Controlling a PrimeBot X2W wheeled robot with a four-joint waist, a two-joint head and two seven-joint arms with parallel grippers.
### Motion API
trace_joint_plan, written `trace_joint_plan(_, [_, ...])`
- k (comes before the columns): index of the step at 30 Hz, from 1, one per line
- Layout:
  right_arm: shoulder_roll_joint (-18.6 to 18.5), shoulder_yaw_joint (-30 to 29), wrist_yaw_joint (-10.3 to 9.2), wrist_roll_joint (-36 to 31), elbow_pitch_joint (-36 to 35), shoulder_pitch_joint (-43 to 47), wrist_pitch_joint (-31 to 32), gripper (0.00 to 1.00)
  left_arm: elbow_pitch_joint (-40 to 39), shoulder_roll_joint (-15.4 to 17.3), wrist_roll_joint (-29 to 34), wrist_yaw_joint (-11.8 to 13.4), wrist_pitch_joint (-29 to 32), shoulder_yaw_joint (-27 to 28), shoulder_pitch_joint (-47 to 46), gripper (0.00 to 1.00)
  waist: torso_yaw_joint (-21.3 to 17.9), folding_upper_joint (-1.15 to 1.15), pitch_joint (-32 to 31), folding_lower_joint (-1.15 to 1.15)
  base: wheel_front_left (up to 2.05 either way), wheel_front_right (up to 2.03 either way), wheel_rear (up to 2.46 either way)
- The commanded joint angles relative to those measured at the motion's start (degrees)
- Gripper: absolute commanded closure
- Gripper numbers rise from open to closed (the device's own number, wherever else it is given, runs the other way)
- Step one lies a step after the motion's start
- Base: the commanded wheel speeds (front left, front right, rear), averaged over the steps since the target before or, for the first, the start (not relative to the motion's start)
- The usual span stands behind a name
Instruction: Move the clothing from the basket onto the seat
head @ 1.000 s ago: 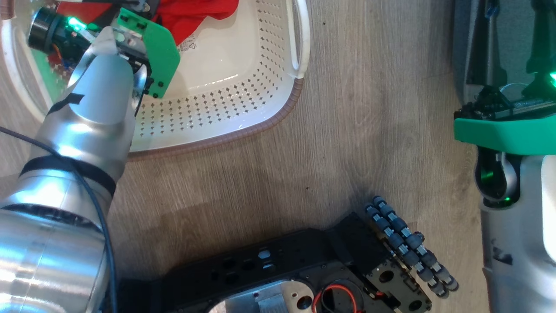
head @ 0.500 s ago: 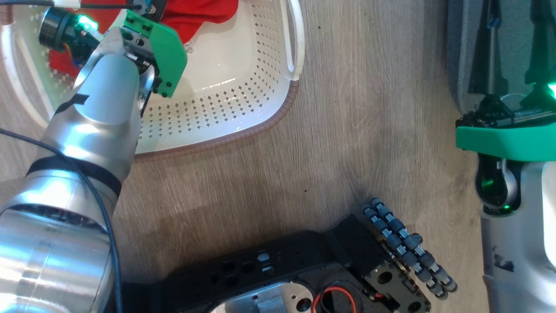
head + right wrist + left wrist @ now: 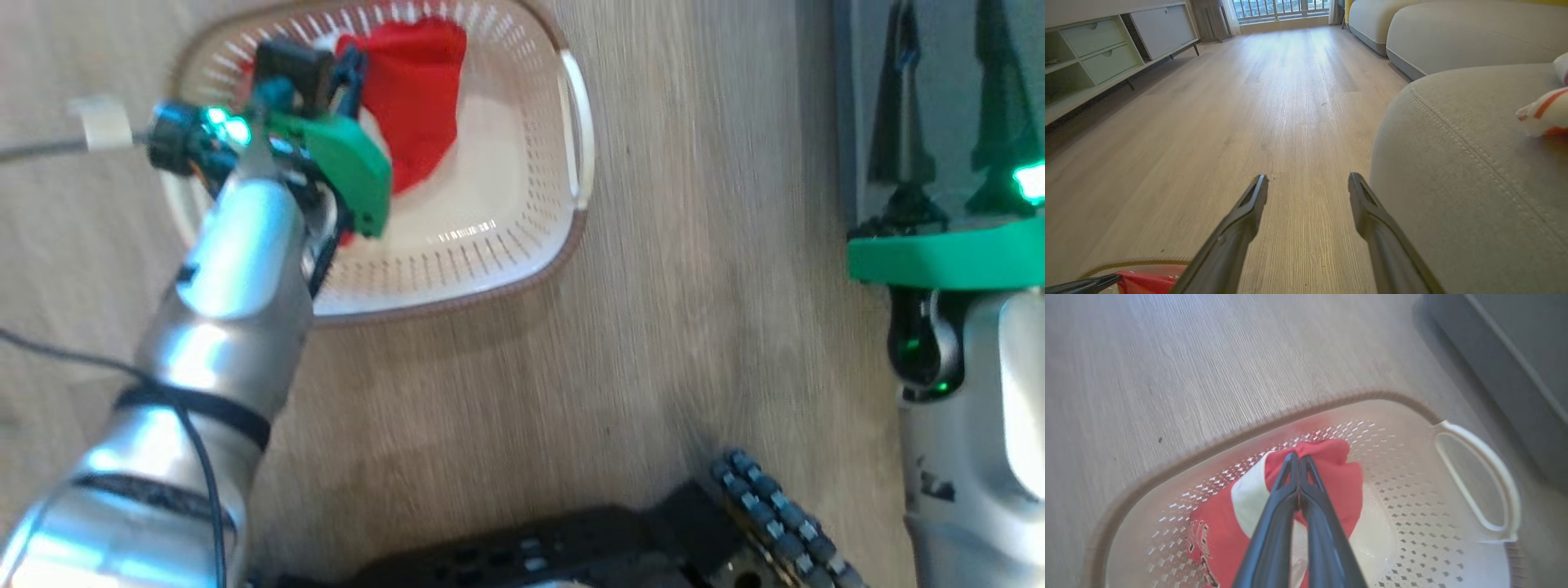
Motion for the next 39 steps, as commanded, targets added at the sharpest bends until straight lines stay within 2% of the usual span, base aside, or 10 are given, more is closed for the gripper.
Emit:
trace_joint_plan(1, [0.26,0.41,-0.01,-0.55,-0.72,3.43,-0.37,0.0,-4.26,0.68,-1.03,-0.17,-0.69,1.89,3.73,1.0,3.49,0.0,-8.31,0.0,0.0,0.0,0.0])
trace_joint_plan(10, [-0.41,0.01,-0.01,-3.06,4.95,9.18,-0.37,0.0,-20.22,1.41,-4.35,-0.27,-0.71,7.61,21.54,1.0,7.47,0.0,-23.66,0.0,0.0,0.0,0.0])
trace_joint_plan(19, [-1.83,0.75,-0.01,-3.49,9.89,15.68,-0.37,0.0,-33.5,2.69,-5.8,0.97,-0.72,11.52,36.01,1.0,10.91,0.0,-35.43,0.0,0.0,0.0,0.0])
trace_joint_plan(29, [-2.57,2.39,-0.01,-3.64,12.48,19.46,-0.37,0.0,-42.48,4.05,-8.44,2.46,-0.18,14.1,45.06,1.0,12.5,0.0,-41.6,0.0,0.0,0.0,0.0])
trace_joint_plan(39, [-3.39,4.44,-0.01,-3.32,14.8,21.75,-0.37,0.0,-48.19,6.28,-8.93,3.98,2.74,14.92,48.51,1.0,13.4,0.0,-44.79,0.0,0.0,0.0,0.0])
